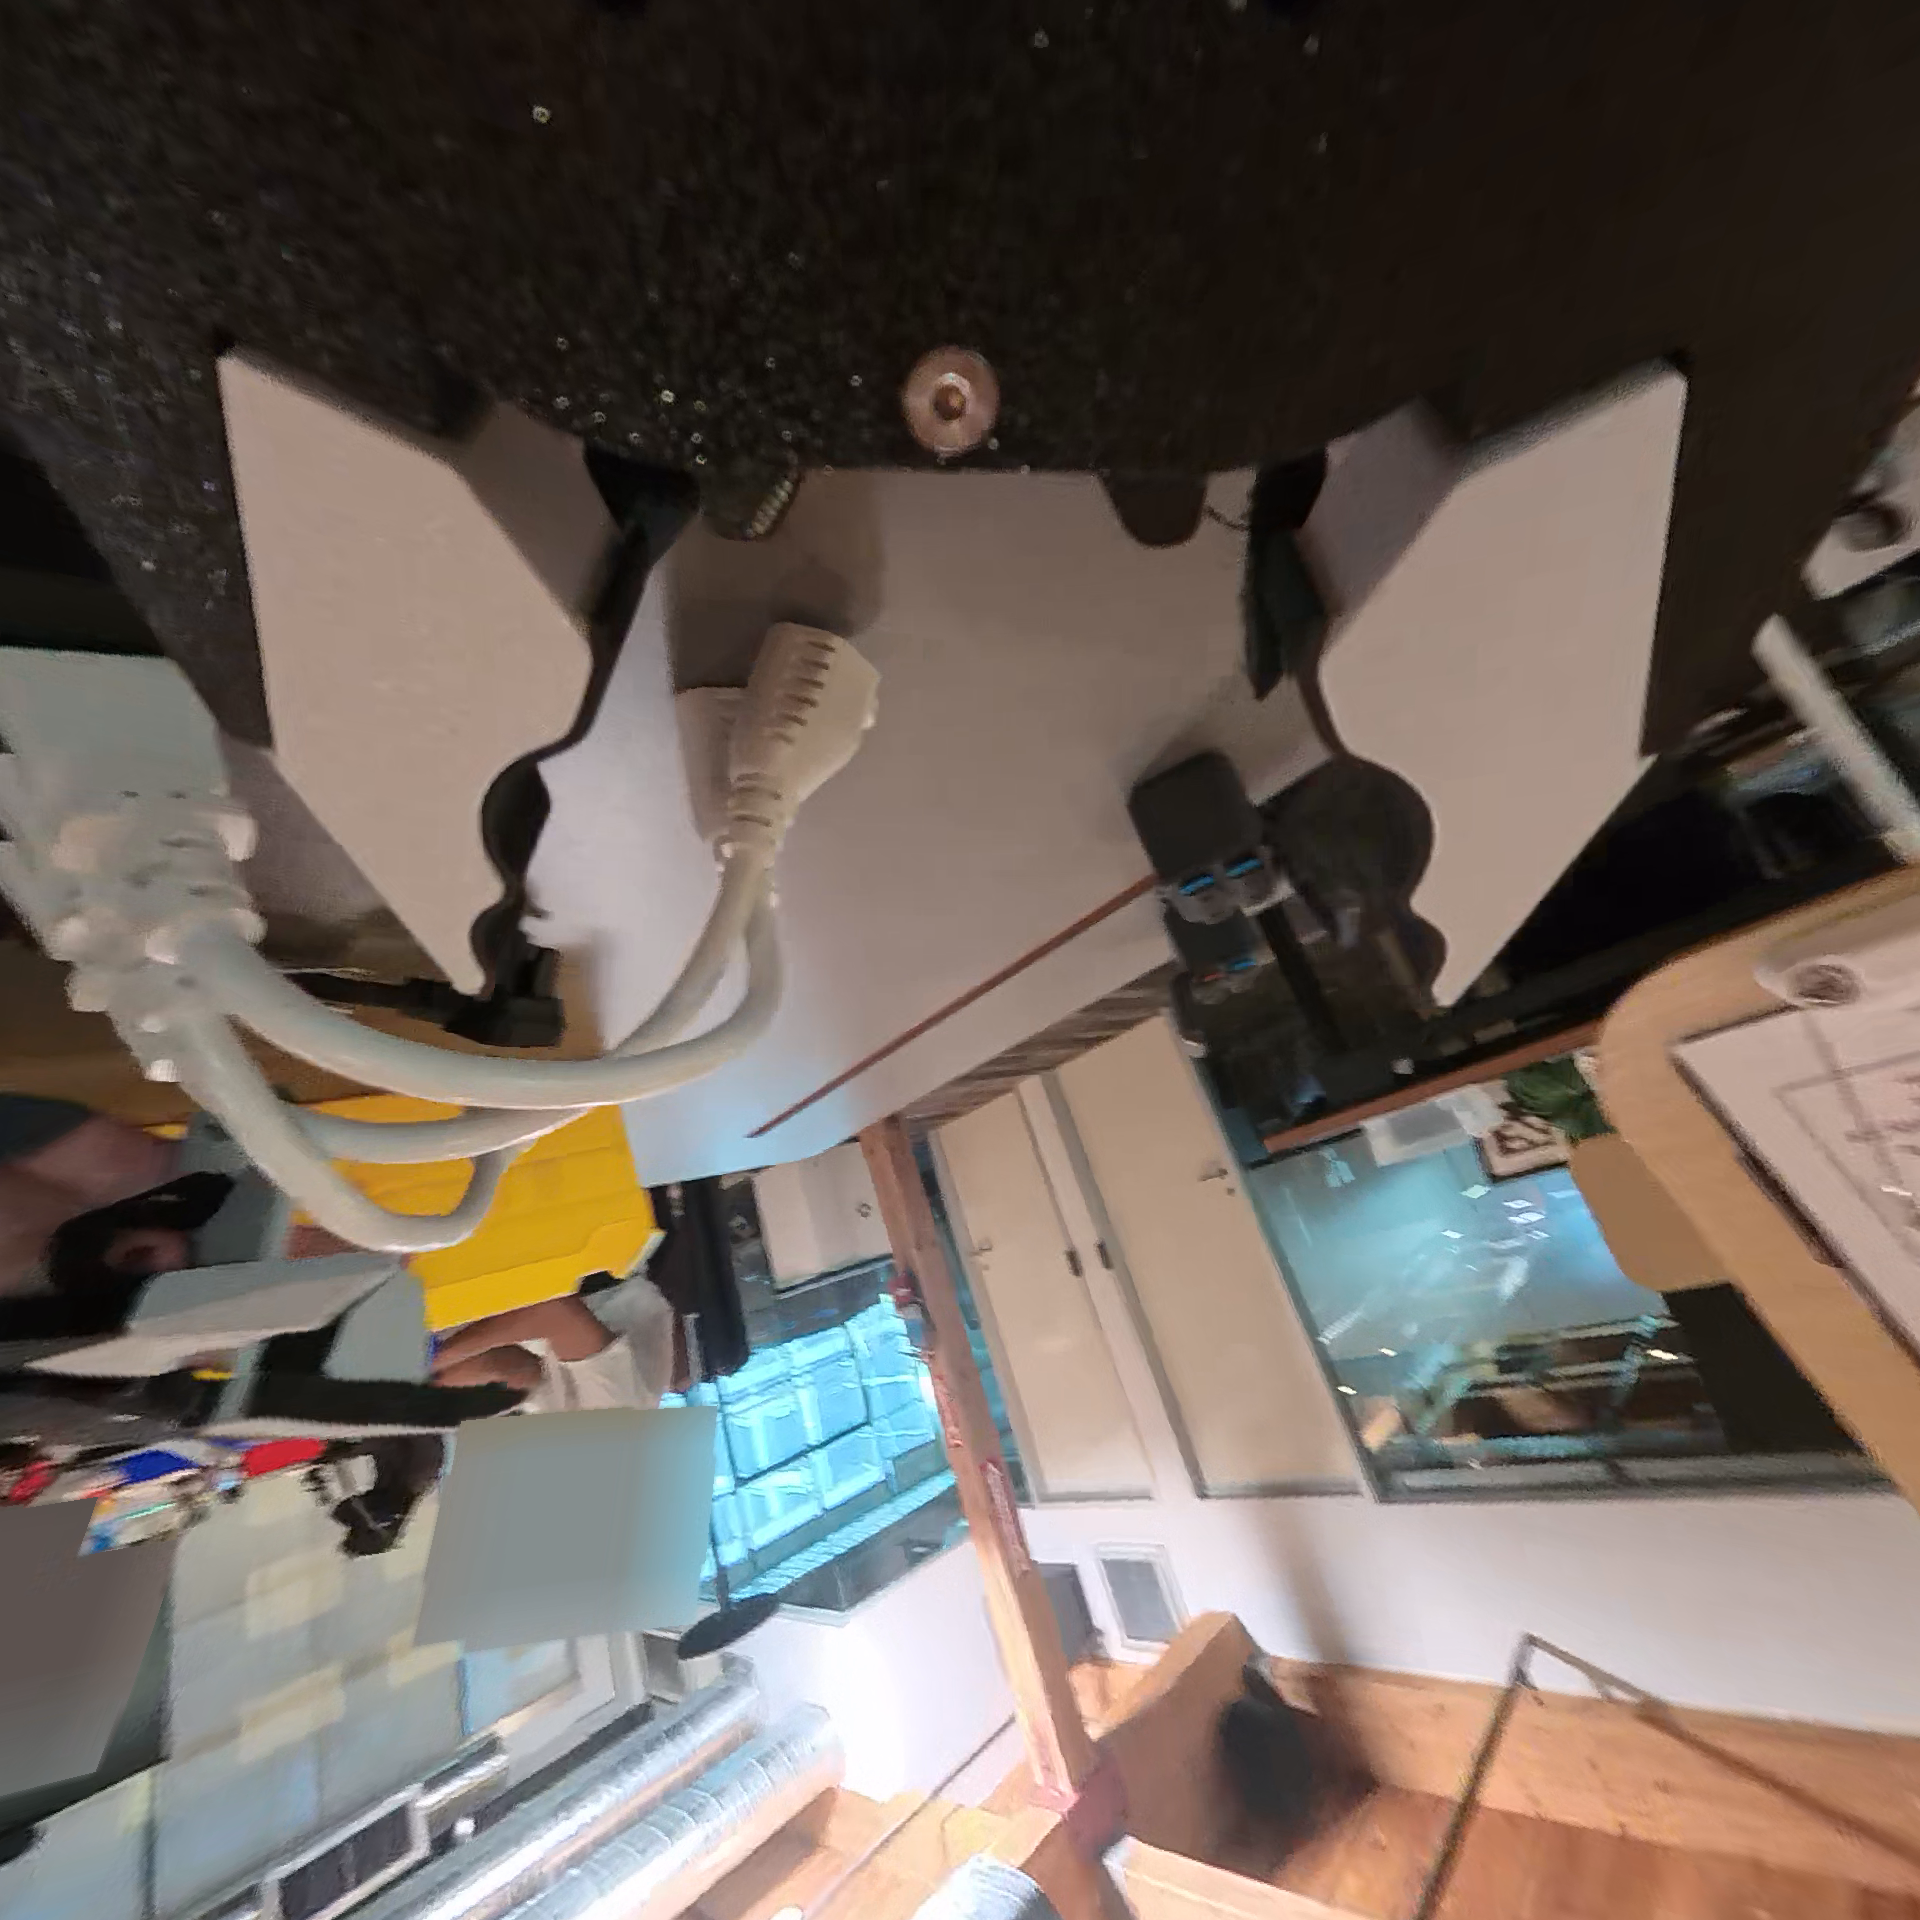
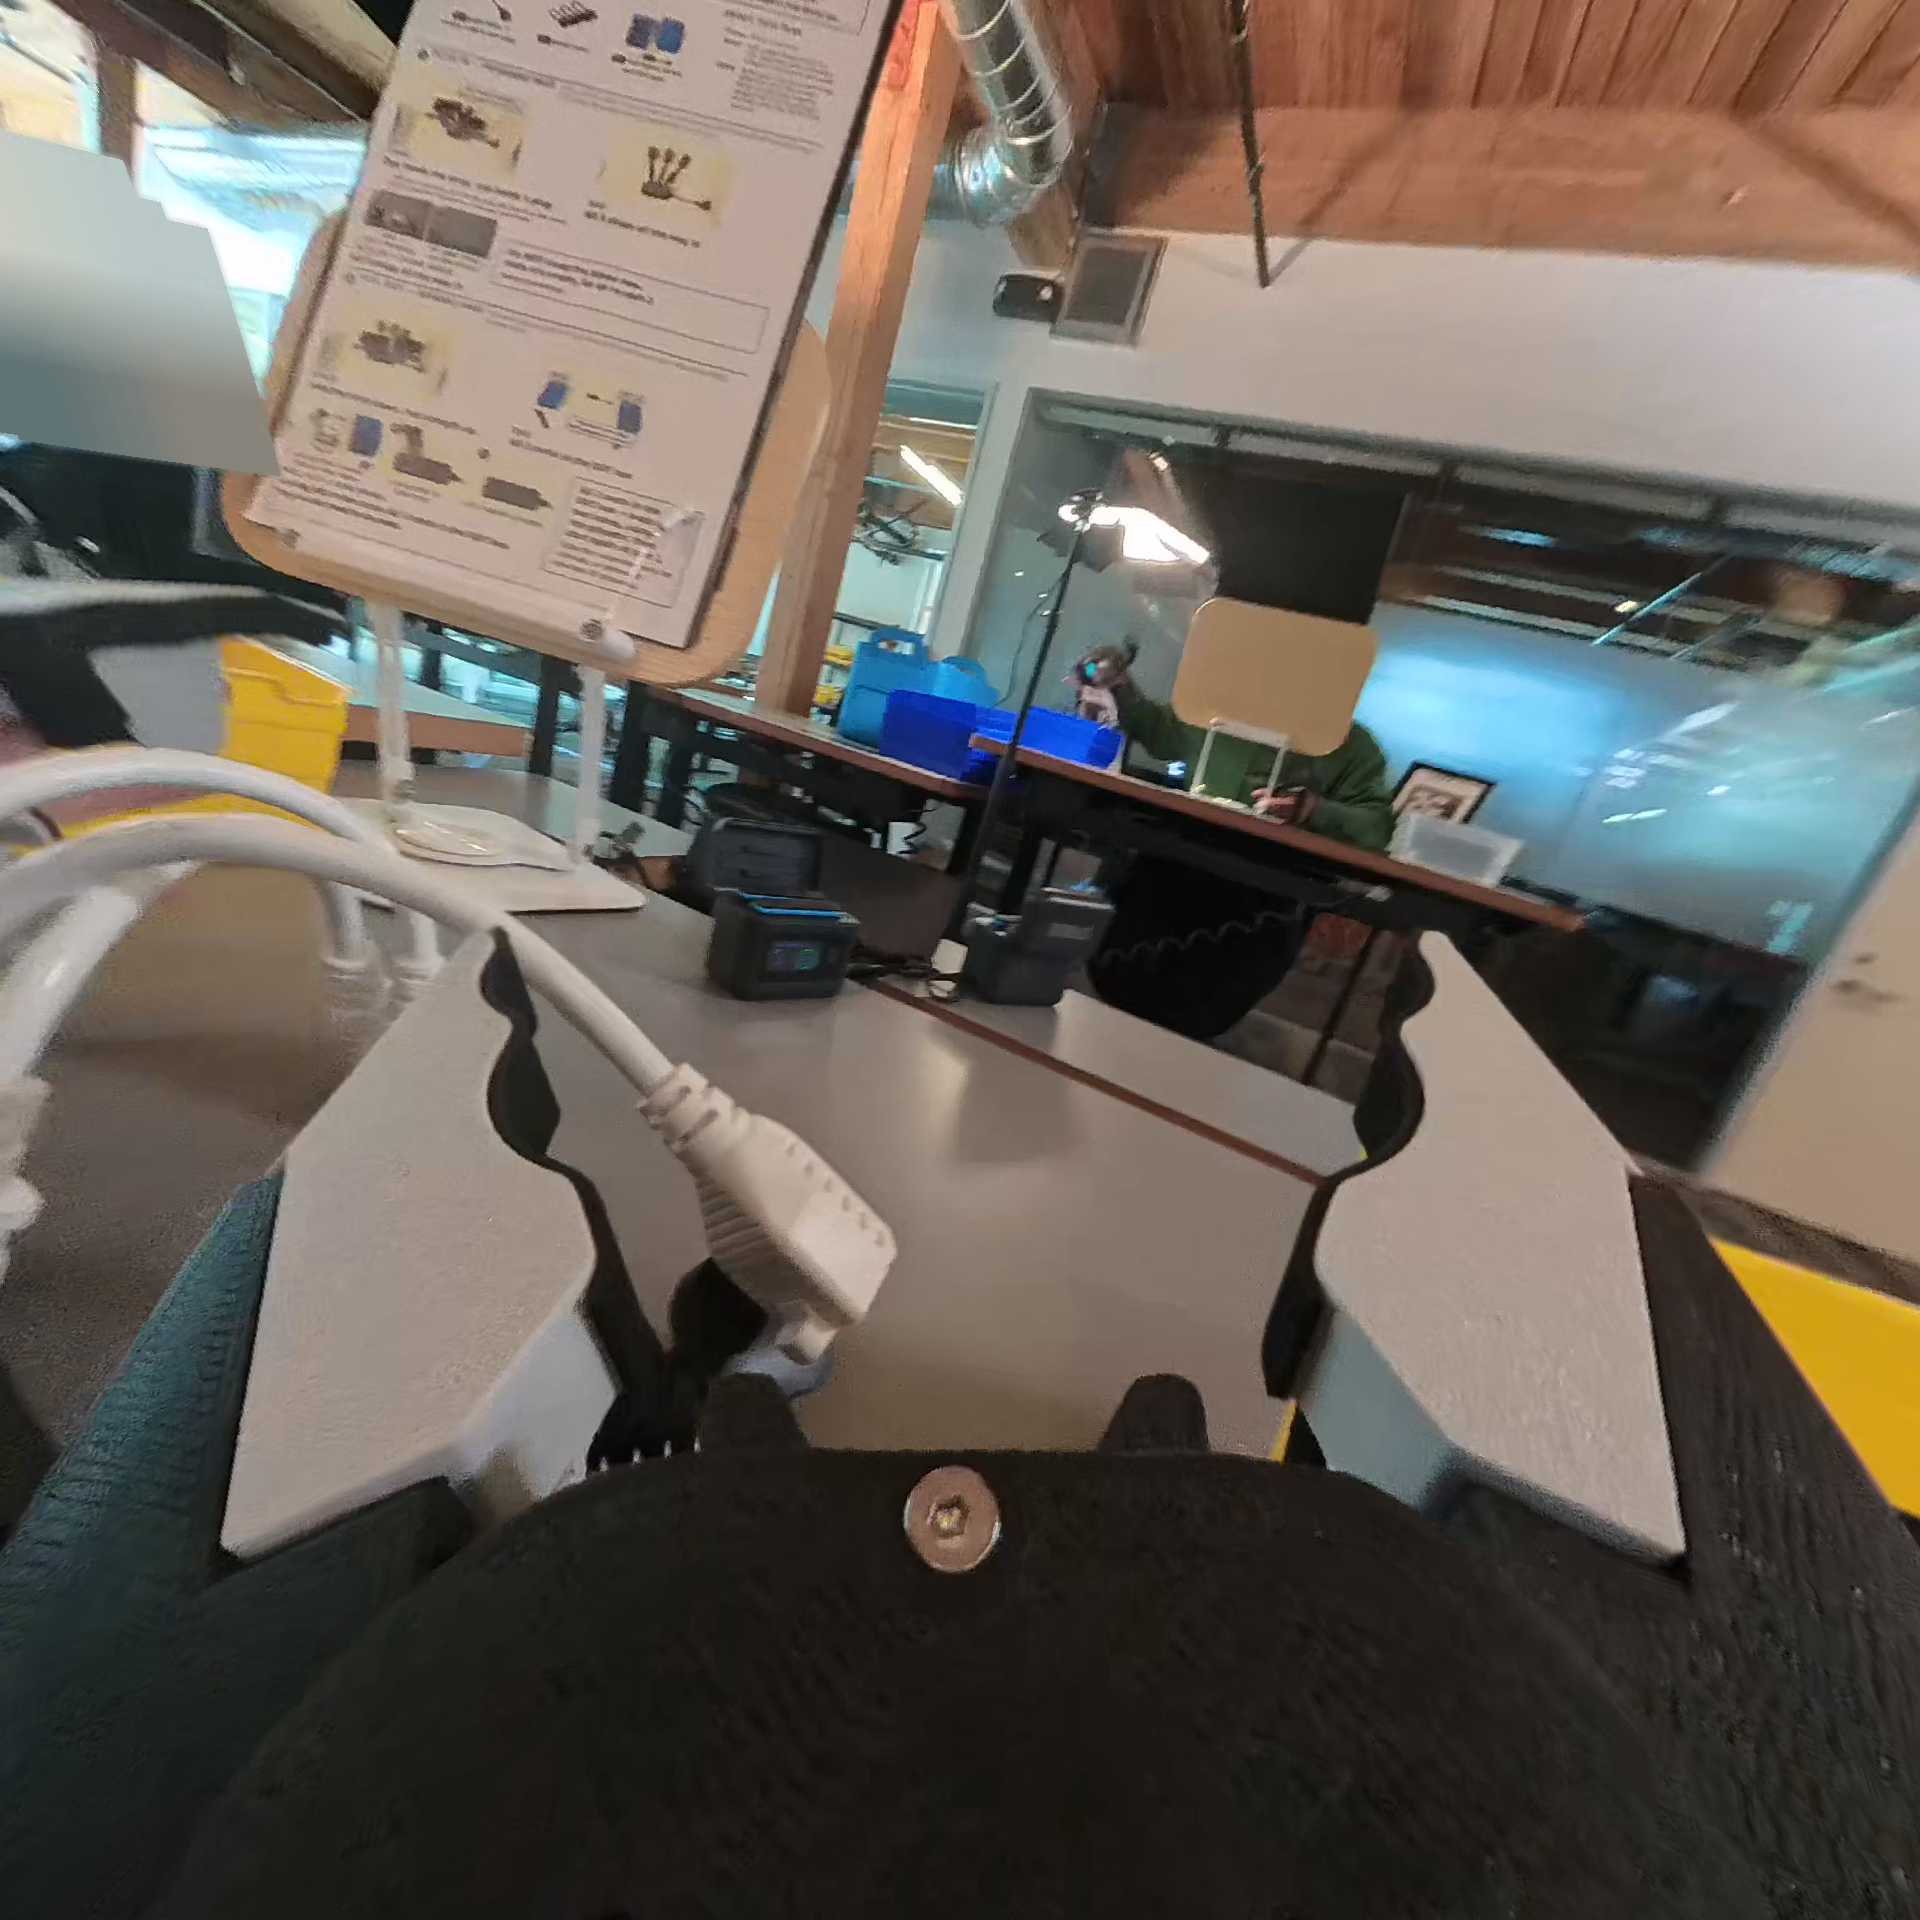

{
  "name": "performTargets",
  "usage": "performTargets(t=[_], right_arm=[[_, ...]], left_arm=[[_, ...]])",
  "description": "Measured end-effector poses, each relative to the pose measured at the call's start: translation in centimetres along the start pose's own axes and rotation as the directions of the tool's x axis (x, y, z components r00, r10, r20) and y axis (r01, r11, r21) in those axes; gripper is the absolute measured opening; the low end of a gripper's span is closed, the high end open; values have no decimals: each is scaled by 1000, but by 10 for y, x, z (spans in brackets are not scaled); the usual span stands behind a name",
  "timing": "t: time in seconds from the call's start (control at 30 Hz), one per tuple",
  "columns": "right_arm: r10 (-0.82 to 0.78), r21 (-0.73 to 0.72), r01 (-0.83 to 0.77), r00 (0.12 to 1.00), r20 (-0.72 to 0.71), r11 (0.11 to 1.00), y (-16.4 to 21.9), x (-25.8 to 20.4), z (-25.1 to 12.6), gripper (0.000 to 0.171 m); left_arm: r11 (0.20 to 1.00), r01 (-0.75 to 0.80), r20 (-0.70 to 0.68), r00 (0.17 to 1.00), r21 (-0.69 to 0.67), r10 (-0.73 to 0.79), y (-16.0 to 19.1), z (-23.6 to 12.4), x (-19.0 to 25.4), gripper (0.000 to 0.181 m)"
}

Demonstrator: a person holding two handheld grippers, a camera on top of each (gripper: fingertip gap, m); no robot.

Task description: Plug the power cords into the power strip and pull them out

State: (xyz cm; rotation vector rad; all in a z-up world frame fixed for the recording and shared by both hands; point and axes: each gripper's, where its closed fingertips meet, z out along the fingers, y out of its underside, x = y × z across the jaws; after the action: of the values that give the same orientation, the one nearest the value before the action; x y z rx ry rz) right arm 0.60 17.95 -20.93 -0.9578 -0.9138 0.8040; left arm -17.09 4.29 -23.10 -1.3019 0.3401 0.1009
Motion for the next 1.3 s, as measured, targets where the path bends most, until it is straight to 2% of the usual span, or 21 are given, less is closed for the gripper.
performTargets(t=[0.1,0.13,0.17,0.2,0.23,0.33,0.4,0.6,0.73,0.87,1.3], right_arm=[[-77,-10,77,997,-28,997,-1,6,-3,131],[-99,-29,98,994,-36,995,1,8,-4,119],[-128,-57,125,991,-43,990,5,10,-4,103],[-164,-91,159,985,-51,983,10,12,-5,87],[-203,-123,194,977,-68,973,14,15,-6,72],[-294,-163,278,952,-85,947,19,17,-9,35],[-319,-185,300,945,-78,936,23,16,-9,18],[-246,-213,227,967,-67,950,32,19,-10,0],[-69,-192,49,992,-104,980,34,30,-13,0],[0,-201,-30,989,-146,979,40,41,-16,0],[14,-214,-39,993,-118,976,43,34,-13,6]], left_arm=[[999,-45,101,994,-15,46,2,-6,-19,140],[998,-58,130,989,-37,63,5,-8,-26,120],[994,-91,164,981,-65,101,7,-12,-32,84],[986,-130,183,972,-104,147,11,-16,-37,38],[976,-153,184,966,-152,180,18,-18,-39,0],[965,-106,200,967,-239,156,33,-18,-44,0],[965,-74,213,968,-253,130,38,-19,-48,0],[966,-16,233,969,-257,78,41,-20,-54,0],[947,-2,183,981,-321,64,50,-18,-46,0],[937,55,193,981,-346,13,55,-19,-48,0],[929,56,179,984,-367,11,58,-19,-45,0]])
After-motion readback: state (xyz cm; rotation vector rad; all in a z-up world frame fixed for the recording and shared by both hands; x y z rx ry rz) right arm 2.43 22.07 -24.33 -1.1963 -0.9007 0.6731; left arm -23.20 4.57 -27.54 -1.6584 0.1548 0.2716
